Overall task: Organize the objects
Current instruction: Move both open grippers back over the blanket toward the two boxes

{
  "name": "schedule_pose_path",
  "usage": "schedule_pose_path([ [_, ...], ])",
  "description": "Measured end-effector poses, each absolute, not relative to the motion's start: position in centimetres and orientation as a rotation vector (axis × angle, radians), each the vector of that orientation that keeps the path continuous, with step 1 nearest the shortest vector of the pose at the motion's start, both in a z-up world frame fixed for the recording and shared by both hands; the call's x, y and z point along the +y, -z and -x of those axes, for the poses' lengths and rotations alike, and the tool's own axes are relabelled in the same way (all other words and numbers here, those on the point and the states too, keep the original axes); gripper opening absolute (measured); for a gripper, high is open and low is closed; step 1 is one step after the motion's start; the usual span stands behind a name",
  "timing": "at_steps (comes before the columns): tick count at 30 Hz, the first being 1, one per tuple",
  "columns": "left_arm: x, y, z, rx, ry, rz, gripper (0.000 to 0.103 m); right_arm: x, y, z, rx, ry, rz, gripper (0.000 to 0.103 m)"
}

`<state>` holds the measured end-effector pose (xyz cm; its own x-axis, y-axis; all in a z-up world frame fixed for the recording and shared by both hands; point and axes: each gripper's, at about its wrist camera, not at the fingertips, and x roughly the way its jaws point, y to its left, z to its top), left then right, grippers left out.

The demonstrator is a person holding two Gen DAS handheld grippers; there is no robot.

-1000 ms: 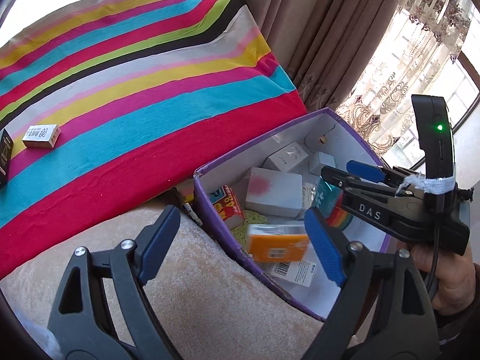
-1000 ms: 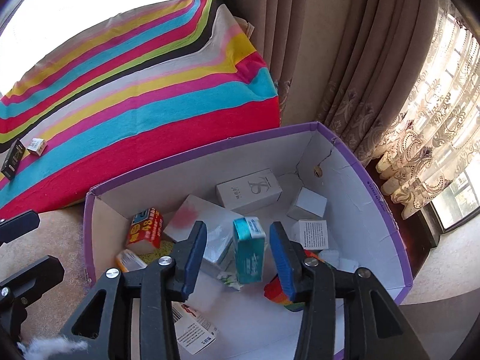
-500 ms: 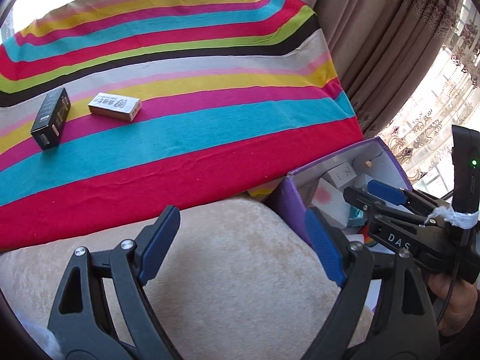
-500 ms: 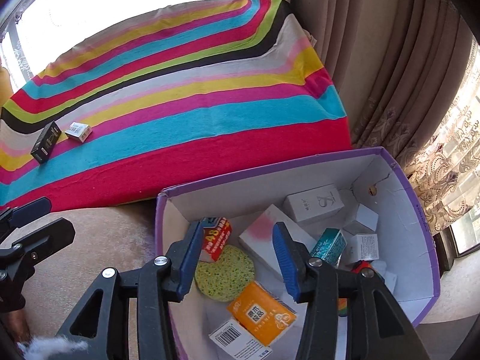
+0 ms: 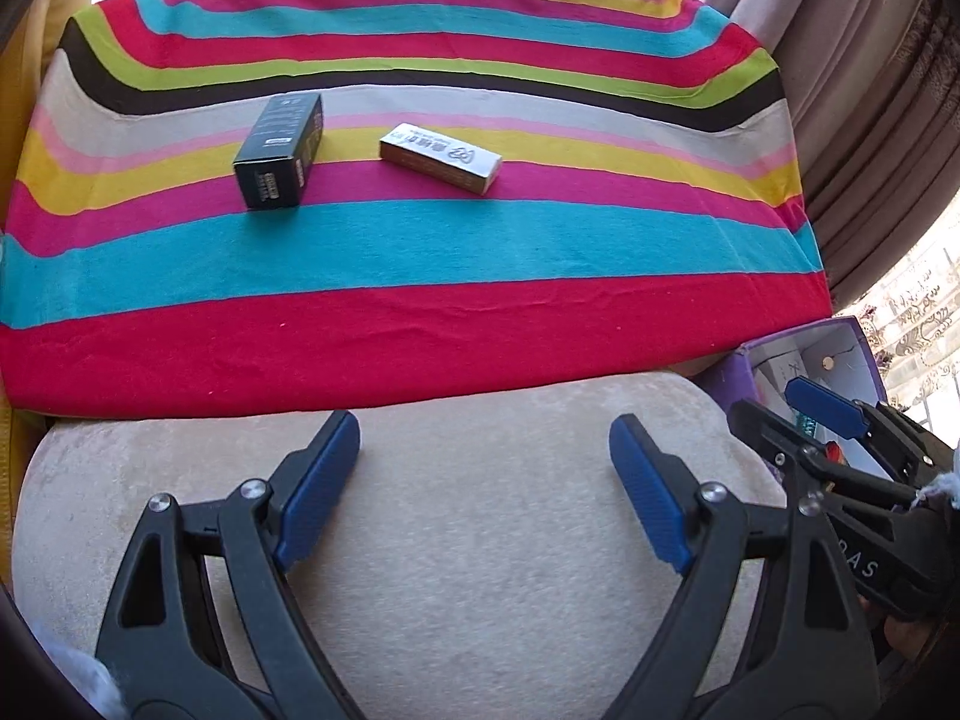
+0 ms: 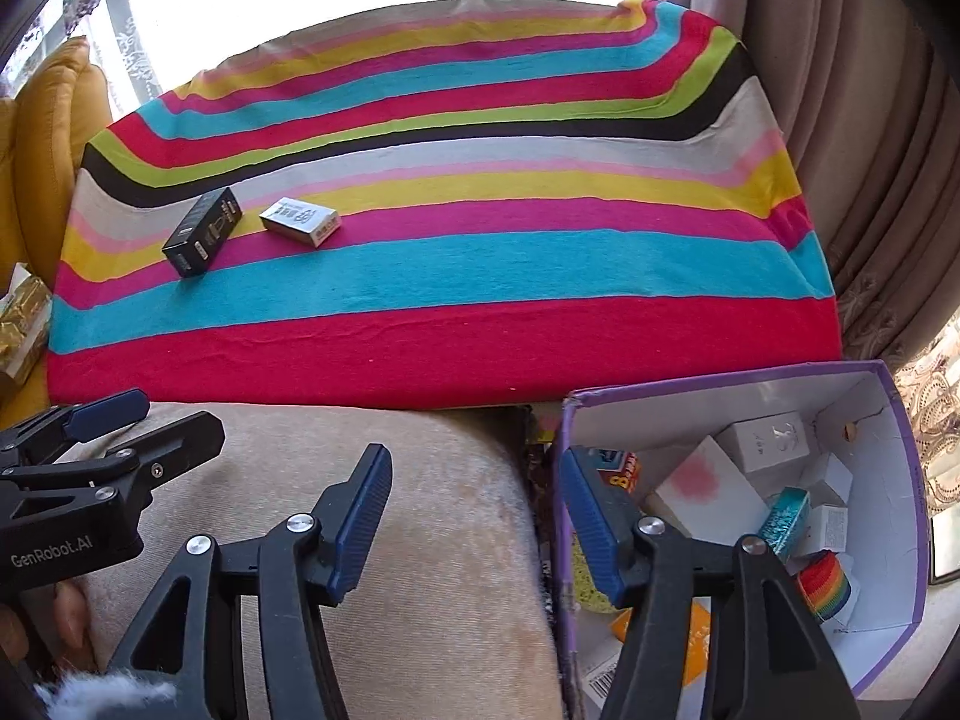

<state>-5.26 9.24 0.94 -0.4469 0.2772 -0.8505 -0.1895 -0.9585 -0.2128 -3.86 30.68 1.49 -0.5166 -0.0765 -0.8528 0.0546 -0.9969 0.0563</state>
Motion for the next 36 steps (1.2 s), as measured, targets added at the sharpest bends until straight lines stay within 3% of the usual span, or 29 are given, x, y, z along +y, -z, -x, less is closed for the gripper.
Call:
schedule_pose_path([
  [19,0.9,0.1,5.5,-0.223,-2.585,1.530,0.087,22.2,-0.3,6.4,0.167,2.564,-1.438,0.068],
  [36,-0.2,0.4,7.5,-0.217,-2.642,1.573,0.087,20.1,0.9,8.5,0.243,2.517,-1.440,0.069],
])
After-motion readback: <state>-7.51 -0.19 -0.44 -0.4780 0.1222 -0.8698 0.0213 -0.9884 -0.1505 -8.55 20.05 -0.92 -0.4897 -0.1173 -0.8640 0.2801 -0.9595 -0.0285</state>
